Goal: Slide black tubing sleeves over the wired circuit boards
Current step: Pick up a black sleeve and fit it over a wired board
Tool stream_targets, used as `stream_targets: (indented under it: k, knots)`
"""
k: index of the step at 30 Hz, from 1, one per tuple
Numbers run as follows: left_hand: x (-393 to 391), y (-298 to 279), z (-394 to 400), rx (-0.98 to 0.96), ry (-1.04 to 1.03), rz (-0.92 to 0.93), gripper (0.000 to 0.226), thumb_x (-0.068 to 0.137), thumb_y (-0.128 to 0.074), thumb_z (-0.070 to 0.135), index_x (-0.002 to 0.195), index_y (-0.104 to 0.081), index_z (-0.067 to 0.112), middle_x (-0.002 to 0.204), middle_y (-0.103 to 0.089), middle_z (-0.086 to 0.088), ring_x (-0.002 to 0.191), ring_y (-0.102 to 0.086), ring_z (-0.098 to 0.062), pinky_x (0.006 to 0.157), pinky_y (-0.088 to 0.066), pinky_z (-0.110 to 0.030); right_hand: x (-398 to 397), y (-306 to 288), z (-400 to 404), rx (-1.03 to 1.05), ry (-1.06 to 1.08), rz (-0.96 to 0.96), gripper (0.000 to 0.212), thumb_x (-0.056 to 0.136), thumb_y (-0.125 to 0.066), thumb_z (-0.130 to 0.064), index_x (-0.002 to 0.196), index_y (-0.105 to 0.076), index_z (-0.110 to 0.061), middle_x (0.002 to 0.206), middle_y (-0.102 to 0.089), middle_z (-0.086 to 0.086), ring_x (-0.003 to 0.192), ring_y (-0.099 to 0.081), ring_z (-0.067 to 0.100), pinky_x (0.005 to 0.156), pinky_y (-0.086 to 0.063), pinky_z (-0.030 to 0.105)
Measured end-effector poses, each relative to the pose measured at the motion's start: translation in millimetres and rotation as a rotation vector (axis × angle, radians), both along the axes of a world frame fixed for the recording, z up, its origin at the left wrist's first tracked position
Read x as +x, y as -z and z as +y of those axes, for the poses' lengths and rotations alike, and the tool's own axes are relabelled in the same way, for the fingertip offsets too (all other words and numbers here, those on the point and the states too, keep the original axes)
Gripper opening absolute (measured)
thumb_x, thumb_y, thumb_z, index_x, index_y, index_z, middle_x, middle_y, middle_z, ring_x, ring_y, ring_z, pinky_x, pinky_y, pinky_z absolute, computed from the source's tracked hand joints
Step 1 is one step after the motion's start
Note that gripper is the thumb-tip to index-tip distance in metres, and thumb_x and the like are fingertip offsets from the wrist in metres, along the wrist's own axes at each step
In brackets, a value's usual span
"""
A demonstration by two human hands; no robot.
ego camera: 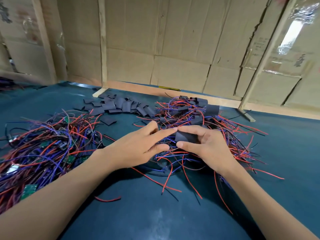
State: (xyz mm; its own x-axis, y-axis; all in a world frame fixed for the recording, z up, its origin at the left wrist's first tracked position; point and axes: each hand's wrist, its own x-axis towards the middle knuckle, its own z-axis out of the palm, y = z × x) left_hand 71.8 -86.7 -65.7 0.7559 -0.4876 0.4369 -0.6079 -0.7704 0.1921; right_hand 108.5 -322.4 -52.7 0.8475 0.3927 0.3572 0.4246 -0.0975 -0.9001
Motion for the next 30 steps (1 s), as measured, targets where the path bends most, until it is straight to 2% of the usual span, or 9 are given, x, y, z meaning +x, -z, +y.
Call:
stream_targets:
  k: [3,6,11,16,20,25,27,28,30]
  knots:
    - [-3.6,-7.2,3.5,-0.004,0.006,-0.012,0.055,0.1,-0.042,0.044,0.154,-0.035,0.033,0.102,-0.031,0.005,0.074,-0.047,-0.018,0.075,-0.041,-0.028,-5.0,-0.2,2.6,0.008,-0.007,-0.011,0.041,0.073,-0.084,0.002,0.106,-0.075,-0.021,0.111,-0.076,0.0,0.104,-0.072,0.015,0.094,-0.052,0.023]
    - [-5.7,-10.6,8.0,0.12,-0.097,-0.071,0.05,0.106,-0.044,0.033,0.153,-0.032,0.04,0.102,-0.029,0.007,0.069,-0.047,-0.023,0.07,-0.047,-0.038,-9.7,-0.5,4.5,0.008,0.008,-0.034,0.043,0.072,-0.086,0.0,0.102,-0.075,-0.029,0.106,-0.077,-0.008,0.1,-0.073,0.011,0.088,-0.052,0.018]
    - [-16.8,-17.7,5.8,0.073,-0.199,-0.025,0.053,0.099,-0.011,0.057,0.138,-0.044,0.043,0.099,-0.044,0.012,0.082,-0.058,-0.022,0.072,-0.047,-0.04,-15.2,-2.6,7.0,0.059,-0.006,-0.066,0.04,0.068,-0.087,-0.011,0.102,-0.076,-0.029,0.103,-0.078,-0.008,0.097,-0.073,0.011,0.085,-0.052,0.016]
    - [-19.1,-19.3,4.0,0.003,-0.187,0.004,0.047,0.098,-0.013,0.056,0.104,-0.051,0.029,0.1,-0.053,0.008,0.086,-0.056,-0.02,0.076,-0.047,-0.045,-17.1,-1.5,8.5,0.071,-0.044,-0.027,0.043,0.063,-0.086,-0.018,0.104,-0.076,-0.025,0.105,-0.078,-0.002,0.097,-0.074,0.015,0.086,-0.053,0.02]
    - [-21.1,-18.8,0.8,-0.024,-0.164,0.031,0.052,0.097,-0.011,0.059,0.096,-0.05,0.025,0.093,-0.051,0.007,0.084,-0.053,-0.019,0.076,-0.047,-0.045,-19.4,-1.3,10.6,0.11,-0.059,-0.03,0.04,0.064,-0.086,-0.015,0.102,-0.078,-0.027,0.105,-0.078,0.001,0.098,-0.074,0.017,0.086,-0.055,0.022]
    - [-18.4,-9.0,-8.0,-0.129,-0.061,0.064,0.029,0.106,-0.028,0.042,0.084,-0.038,0.027,0.082,-0.044,0.007,0.075,-0.043,-0.012,0.072,-0.04,-0.038,-24.4,2.1,18.2,0.072,-0.014,-0.11,0.04,0.07,-0.087,-0.005,0.101,-0.079,-0.029,0.102,-0.078,-0.002,0.097,-0.074,0.017,0.089,-0.056,0.025]
    - [-17.9,-4.2,-10.4,-0.24,-0.022,0.161,0.019,0.106,-0.034,0.035,0.089,-0.039,0.027,0.081,-0.046,0.006,0.074,-0.044,-0.012,0.07,-0.039,-0.037,-24.5,3.3,20.9,0.084,0.021,-0.125,0.035,0.076,-0.083,0.004,0.098,-0.079,-0.023,0.096,-0.079,0.001,0.088,-0.076,0.018,0.085,-0.057,0.026]
    - [-17.3,-1.4,-11.3,-0.308,0.001,0.223,0.008,0.103,-0.035,0.031,0.1,-0.043,0.028,0.082,-0.048,0.005,0.073,-0.046,-0.012,0.069,-0.04,-0.035,-24.4,2.7,21.4,0.116,0.023,-0.103,0.032,0.078,-0.08,0.006,0.096,-0.08,-0.02,0.09,-0.079,0.004,0.081,-0.076,0.019,0.08,-0.058,0.025]
    - [-15.7,1.6,-14.6,-0.417,0.036,0.276,0.032,0.097,-0.037,0.025,0.128,-0.034,0.035,0.089,-0.052,0.008,0.073,-0.051,-0.012,0.069,-0.042,-0.026,-23.4,0.2,19.6,0.159,0.03,-0.059,0.027,0.08,-0.076,0.01,0.089,-0.08,-0.014,0.081,-0.078,0.009,0.07,-0.075,0.021,0.071,-0.058,0.023]
